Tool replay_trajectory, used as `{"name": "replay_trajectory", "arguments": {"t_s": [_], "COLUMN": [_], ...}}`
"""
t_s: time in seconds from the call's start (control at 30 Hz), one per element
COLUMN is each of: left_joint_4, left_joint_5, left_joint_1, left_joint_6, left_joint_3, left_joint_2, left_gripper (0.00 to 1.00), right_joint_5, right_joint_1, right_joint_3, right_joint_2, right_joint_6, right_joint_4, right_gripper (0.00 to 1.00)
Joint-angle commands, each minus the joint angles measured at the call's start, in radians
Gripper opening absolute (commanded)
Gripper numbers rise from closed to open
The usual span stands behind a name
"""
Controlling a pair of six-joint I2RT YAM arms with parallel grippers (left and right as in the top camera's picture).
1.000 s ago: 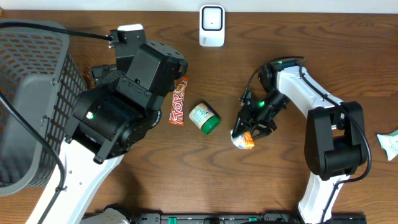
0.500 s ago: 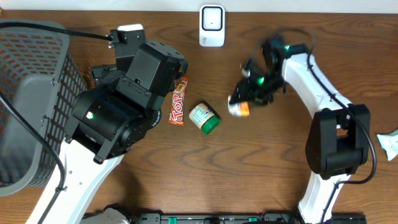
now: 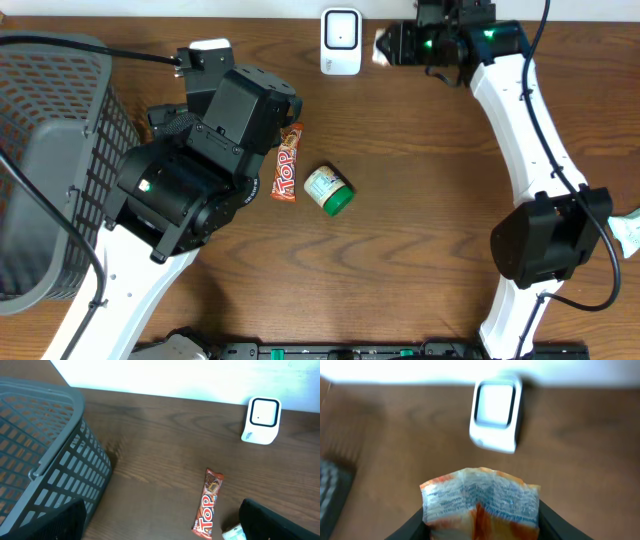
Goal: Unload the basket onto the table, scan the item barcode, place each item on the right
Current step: 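Hold the tissue pack in front of the scanner with the right gripper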
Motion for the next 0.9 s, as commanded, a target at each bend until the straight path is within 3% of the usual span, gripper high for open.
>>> {"name": "replay_trajectory", "arguments": {"t_s": [0.0, 0.33, 0.6, 0.87], "left_joint_4": [-0.003, -0.003, -0.003, -0.003], "left_joint_5": [-0.016, -0.016, -0.016, -0.016], "left_joint_1": [0.005, 0.005, 0.005, 0.005], "left_joint_6": [0.006, 0.006, 0.006, 0.006], "left_joint_3": [0.008, 0.008, 0.008, 0.008], "left_joint_2": [-0.001, -0.001, -0.001, -0.001], "left_gripper": [0.98, 0.98, 0.98, 0.98], "right_joint_5": [0.143, 0.300, 0.315, 0.315], "right_joint_1": [0.032, 0.117, 0.127, 0.142], "right_joint_3": [0.005, -0.014, -0.014, -0.014], "right_joint_2": [0.008, 0.163, 0.338, 0.468], "right_joint_6": [0.009, -0.168, -0.171, -0.163], "right_joint_4": [0.090, 0.509, 0.862, 1.041], "right_gripper": [0.45, 0.45, 0.45, 0.45]}}
